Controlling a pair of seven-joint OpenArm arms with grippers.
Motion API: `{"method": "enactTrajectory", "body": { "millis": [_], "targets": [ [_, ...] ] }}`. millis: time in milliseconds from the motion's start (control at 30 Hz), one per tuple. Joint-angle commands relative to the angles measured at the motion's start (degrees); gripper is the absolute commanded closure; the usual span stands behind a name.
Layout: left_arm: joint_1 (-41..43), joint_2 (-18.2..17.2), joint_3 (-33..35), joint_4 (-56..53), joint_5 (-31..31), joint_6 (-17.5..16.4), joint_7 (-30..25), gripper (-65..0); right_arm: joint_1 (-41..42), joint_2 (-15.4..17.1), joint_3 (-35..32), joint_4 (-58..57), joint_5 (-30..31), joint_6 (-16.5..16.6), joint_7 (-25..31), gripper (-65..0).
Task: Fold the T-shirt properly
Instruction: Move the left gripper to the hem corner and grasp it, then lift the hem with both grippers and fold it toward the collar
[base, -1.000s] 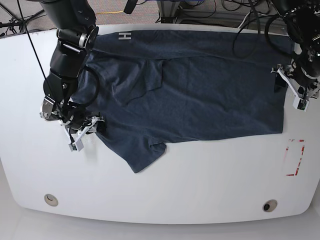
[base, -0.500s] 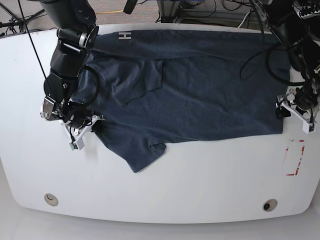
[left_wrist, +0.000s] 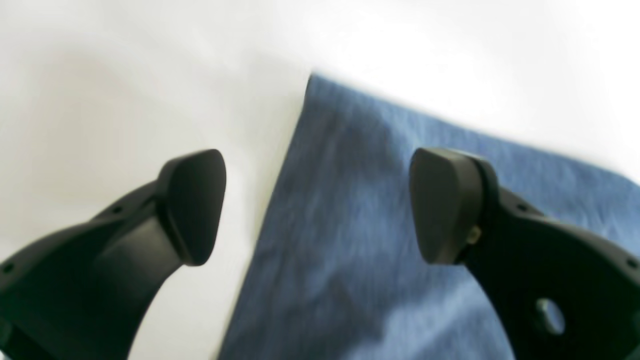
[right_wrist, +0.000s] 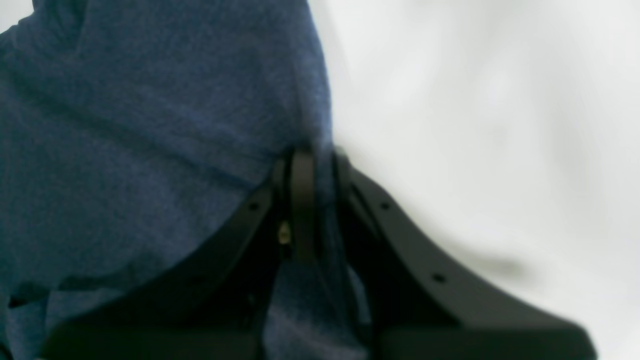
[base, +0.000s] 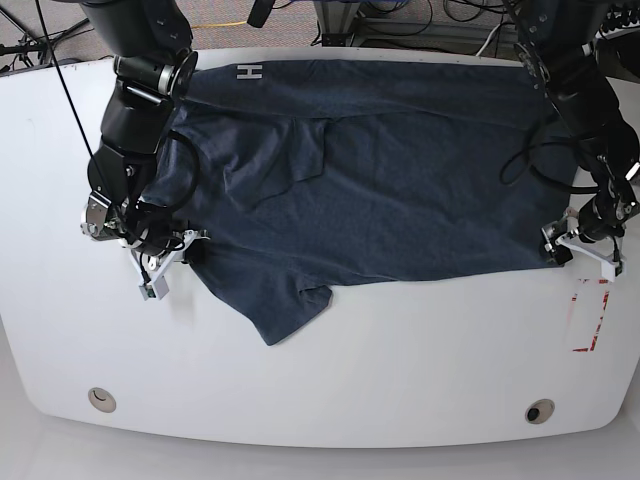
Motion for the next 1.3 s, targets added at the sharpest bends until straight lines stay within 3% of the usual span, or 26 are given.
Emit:
{"method": "enactTrajectory", "body": {
  "millis": [0, 400, 533, 600, 700, 767, 1167, 1267],
  "targets": [
    [-1.4, -2.2, 2.8, -1.7, -0.9, -0.3, -3.6, -54.0, 1.5, 0.7, 0.0, 1.0, 0.5, 0.3, 0.8, -4.3],
    [-5.3, -2.4, 4.4, -10.8, -0.9, -0.4, -6.1, -52.2, 1.5, 0.6, 0.1, 0.8, 0.5, 0.3, 0.8, -4.3],
    [-5.4, -1.9, 4.4, -10.9, -1.0, -0.4, -6.2, -36.0, 1.5, 0.6, 0.1, 1.0, 0.5, 0.3, 0.8, -4.1],
    [-5.4, -1.1, 4.4, -10.8, -1.0, -0.4, -6.3, -22.1, 1.5, 0.7, 0.1, 1.1, 0.5, 0.3, 0.8, -4.1],
    [-5.4, -0.8, 4.4, -10.8, -1.0, -0.4, -6.4, -7.5, 1.6, 0.8, 0.1, 1.1, 0.5, 0.3, 0.8, -1.0],
    [-5.4, -0.6, 4.5, -10.5, -0.9, -0.4, -6.7, -2.6, 1.7, 0.8, 0.0, 1.1, 0.5, 0.3, 0.8, 0.0],
    [-4.8, -1.0, 4.5, -4.9, -0.9, -0.6, -6.5, 0.0, 1.6, 1.5, 0.0, 9.8, 0.6, 0.3, -1.8, 0.0],
    [-4.8, -1.0, 4.5, -0.9, -1.1, -0.6, -3.5, 0.0, 1.5, 2.6, 0.1, 12.4, 1.1, 0.3, -3.8, 0.0]
  ]
}}
